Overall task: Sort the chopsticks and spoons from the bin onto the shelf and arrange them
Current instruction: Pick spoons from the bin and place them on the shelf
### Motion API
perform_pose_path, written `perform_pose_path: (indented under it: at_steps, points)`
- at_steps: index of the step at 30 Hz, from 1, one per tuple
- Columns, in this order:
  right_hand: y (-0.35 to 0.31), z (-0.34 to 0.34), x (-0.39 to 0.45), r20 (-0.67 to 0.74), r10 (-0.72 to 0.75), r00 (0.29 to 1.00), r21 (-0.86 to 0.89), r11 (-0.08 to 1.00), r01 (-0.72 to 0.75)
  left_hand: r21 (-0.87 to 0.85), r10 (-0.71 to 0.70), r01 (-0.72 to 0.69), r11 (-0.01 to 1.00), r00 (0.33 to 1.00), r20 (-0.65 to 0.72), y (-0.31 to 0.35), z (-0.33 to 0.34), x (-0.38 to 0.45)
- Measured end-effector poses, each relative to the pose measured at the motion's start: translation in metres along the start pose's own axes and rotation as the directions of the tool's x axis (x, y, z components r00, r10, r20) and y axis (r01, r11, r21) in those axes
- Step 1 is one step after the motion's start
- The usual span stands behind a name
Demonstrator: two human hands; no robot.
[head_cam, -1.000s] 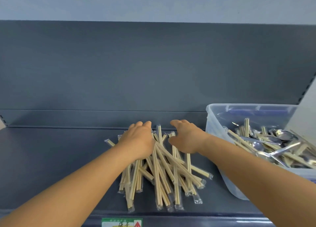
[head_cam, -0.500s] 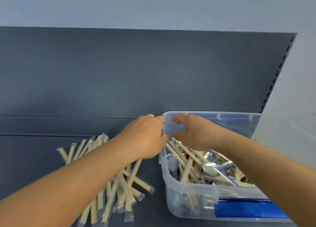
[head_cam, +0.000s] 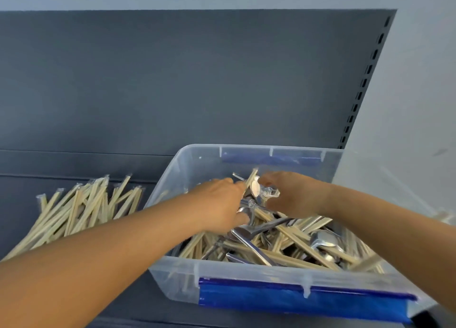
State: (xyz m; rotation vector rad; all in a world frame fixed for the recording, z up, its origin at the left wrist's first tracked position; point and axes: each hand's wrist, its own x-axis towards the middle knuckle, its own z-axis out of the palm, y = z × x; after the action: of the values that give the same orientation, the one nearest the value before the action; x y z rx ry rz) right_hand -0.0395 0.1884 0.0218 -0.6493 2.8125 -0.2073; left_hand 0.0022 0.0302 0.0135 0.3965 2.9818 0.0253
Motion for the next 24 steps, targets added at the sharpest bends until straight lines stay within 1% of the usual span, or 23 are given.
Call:
perform_pose_path:
  at_steps: [7, 9, 11, 14, 17, 19, 22, 24]
  points:
    - [0.023, 0.011, -0.002, 0.144, 0.032, 0.989, -0.076, 0.997, -0.022, 0.080, 0.064, -0.076, 0.994, 0.988, 0.144, 0.005, 0.016, 0.025]
    - [0.024, 0.013, -0.003, 0.160, 0.032, 0.987, -0.111, 0.994, -0.015, 0.120, 0.071, -0.090, 0.989, 0.985, 0.159, 0.002, 0.020, 0.031]
    - [0.024, 0.014, -0.003, 0.157, 0.036, 0.987, -0.132, 0.991, -0.015, 0.135, 0.073, -0.092, 0.986, 0.987, 0.140, -0.001, 0.021, 0.037]
    - [0.025, 0.017, -0.001, 0.128, 0.065, 0.990, -0.073, 0.996, -0.056, 0.149, 0.073, -0.090, 0.985, 0.990, 0.121, -0.004, 0.020, 0.042]
    - [0.028, 0.019, 0.002, 0.086, 0.108, 0.990, -0.049, 0.993, -0.104, 0.109, 0.069, -0.085, 0.990, 0.988, 0.140, -0.007, 0.019, 0.045]
    - [0.029, 0.020, 0.003, 0.090, 0.135, 0.987, -0.020, 0.991, -0.134, 0.102, 0.076, -0.092, 0.991, 0.987, 0.144, -0.010, 0.020, 0.047]
    - [0.030, 0.019, 0.003, 0.136, 0.148, 0.980, 0.077, 0.984, -0.159, 0.117, 0.080, -0.095, 0.988, 0.989, 0.126, -0.010, 0.022, 0.051]
    - [0.033, 0.016, 0.006, 0.113, 0.155, 0.981, 0.088, 0.982, -0.165, 0.147, 0.101, -0.115, 0.982, 0.989, 0.105, -0.011, 0.023, 0.054]
